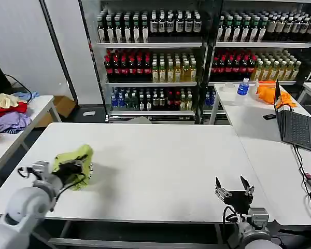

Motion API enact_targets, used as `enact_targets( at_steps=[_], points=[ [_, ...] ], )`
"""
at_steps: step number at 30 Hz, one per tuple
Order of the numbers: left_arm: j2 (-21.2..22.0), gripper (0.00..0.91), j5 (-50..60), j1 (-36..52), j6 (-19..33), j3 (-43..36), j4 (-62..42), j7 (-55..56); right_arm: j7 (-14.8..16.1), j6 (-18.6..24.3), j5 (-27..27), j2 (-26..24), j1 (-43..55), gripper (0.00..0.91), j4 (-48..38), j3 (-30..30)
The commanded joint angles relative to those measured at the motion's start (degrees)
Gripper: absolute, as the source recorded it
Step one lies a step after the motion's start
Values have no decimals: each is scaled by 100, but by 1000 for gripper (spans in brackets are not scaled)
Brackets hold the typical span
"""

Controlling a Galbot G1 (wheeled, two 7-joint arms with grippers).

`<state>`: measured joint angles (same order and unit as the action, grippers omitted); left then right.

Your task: Fold and organize the clothes.

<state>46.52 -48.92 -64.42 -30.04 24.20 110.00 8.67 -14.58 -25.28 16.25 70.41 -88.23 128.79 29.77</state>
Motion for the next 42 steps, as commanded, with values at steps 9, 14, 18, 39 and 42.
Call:
enact_targets(
  at_steps=[9, 14, 18, 39, 42],
  points=[
    [1694, 20, 941, 735, -125, -1973, -166, 583, 7, 19, -100, 94, -404, 907, 254, 151],
    [2447, 20, 936, 1035, -94, -2344, -614, 891, 8, 13, -167, 160, -436, 907, 298, 113],
    [2848, 282, 874, 1228, -2, -2460, -988, 1083, 14, 22, -197, 171, -436, 907, 288, 91],
    [1708, 907, 420, -300, 1312, -702, 707, 915, -214, -214, 672, 504, 1731, 907, -1057, -1517],
    [1580, 907, 405, -800, 1295, 27, 809, 1014, -469, -296, 1152, 871, 2309, 907, -1583, -1959]
  ],
)
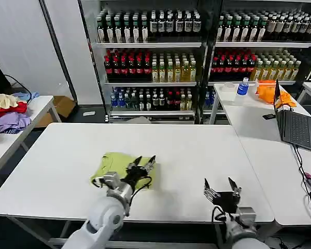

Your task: Fold and organize the clothes.

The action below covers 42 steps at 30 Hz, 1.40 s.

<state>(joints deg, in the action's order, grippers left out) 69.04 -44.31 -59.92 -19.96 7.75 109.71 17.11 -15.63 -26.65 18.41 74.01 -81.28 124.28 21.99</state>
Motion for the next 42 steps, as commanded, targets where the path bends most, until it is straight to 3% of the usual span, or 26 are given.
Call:
enact_targets(
  at_steps=[1, 9, 22, 23, 26, 27, 28, 42],
  points=[
    [-717, 907, -61, -1411, 285, 1880, 843, 165, -427, -192, 1041, 644, 1795, 907, -1387, -1318],
    [-762, 907, -181, -2180, 251, 2608, 1038, 168, -971, -371, 1832, 1621, 3018, 907, -2800, -1867],
    [-747, 907, -256, -2209, 193, 2641, 1112, 170, -1098, -382, 2159, 2099, 3737, 887, -4068, -1805],
    [-751, 907, -268, -2203, 190, 2640, 1110, 170, -1112, -368, 2159, 2099, 3755, 504, -4116, -1789],
    [-755, 907, -271, -2198, 179, 2621, 1093, 164, -1156, -314, 2201, 2099, 3770, 131, -4195, -1723],
    [-752, 907, -271, -2196, 179, 2613, 1090, 163, -1159, -303, 2202, 2099, 3771, 131, -4204, -1708],
    [-749, 907, -269, -2192, 179, 2602, 1068, 162, -1164, -293, 2210, 2099, 3771, 0, -4223, -1690],
    [-739, 907, -284, -2062, 109, 2490, 1010, 161, -1168, -275, 2216, 2099, 3845, 0, -4296, -1626]
  ],
)
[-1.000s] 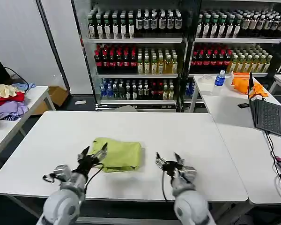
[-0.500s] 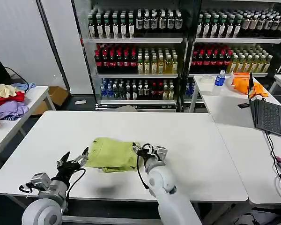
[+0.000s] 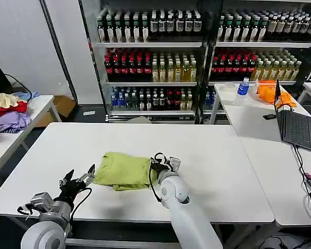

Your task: Fold and organize the clothes.

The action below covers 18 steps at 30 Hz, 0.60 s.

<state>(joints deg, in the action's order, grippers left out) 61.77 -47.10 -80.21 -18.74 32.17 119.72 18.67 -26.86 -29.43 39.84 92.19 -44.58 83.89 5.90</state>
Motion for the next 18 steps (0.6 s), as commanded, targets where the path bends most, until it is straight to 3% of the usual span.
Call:
enact_targets(
  at_steps=[1, 10, 18],
  points=[
    [-6, 907, -5, -29, -14, 41, 3, 4, -39, 3, 72, 281, 182, 0, -268, -13],
    [13, 907, -5, -20, -18, 12, -42, -3, -7, -1, 39, 281, 135, 0, -251, -33],
    [-2, 907, -25, -31, -26, 15, -42, -6, 171, 316, -137, 281, 176, 0, -183, -17]
  ],
)
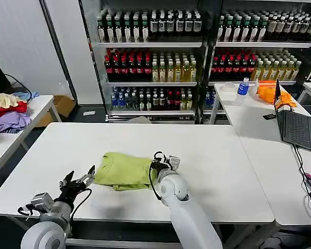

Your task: Fold and organize the clothes.

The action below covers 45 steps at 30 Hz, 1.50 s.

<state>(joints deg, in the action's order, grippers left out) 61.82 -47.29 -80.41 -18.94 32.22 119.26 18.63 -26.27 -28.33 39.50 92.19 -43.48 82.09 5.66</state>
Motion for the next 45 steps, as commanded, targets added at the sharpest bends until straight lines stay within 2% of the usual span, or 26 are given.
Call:
enact_targets(
  at_steps=[1, 5, 9, 13, 14, 16, 23, 28, 41, 43, 44, 45],
  points=[
    [-6, 907, -6, -10, -7, 7, 7, -1, 147, 229, -158, 281, 95, 0, -22, 28],
    [-15, 907, -22, 11, -14, -1, 3, -2, 417, 307, -595, 159, 310, 0, -299, 101],
    [-36, 907, -46, 19, -15, 8, -16, -9, 576, 313, -698, -27, 523, 0, -590, 206],
    [-37, 907, -76, 19, -12, 23, -57, -18, 676, -105, -514, -237, 366, 0, -186, 112],
    [-33, 907, -80, 19, -11, 19, -70, -19, 665, -156, -425, -262, 235, 907, 50, 44],
    [-27, 907, -78, 30, -12, -1, -96, -24, 633, -161, -280, -225, 36, 907, 341, -97],
    [-29, 907, -77, 166, -52, -98, -103, -11, 473, -15, -385, 14, -385, 907, 631, -222],
    [-38, 907, -79, 185, -57, -129, -112, -10, 450, 34, -582, -120, -417, 907, 507, -153],
    [-53, 907, -112, 332, -76, -216, -216, -8, 359, 82, -504, -91, -318, 897, 172, -1],
    [-47, 907, -111, 337, -75, -226, -222, -8, 335, 97, -480, -69, -311, 665, 152, -2],
    [-41, 907, -113, 338, -77, -230, -225, -9, 308, 102, -456, -54, -315, 282, 137, -2],
    [-40, 907, -112, 338, -77, -230, -227, -8, 281, 105, -450, -49, -317, 111, 131, 0]
  ],
)
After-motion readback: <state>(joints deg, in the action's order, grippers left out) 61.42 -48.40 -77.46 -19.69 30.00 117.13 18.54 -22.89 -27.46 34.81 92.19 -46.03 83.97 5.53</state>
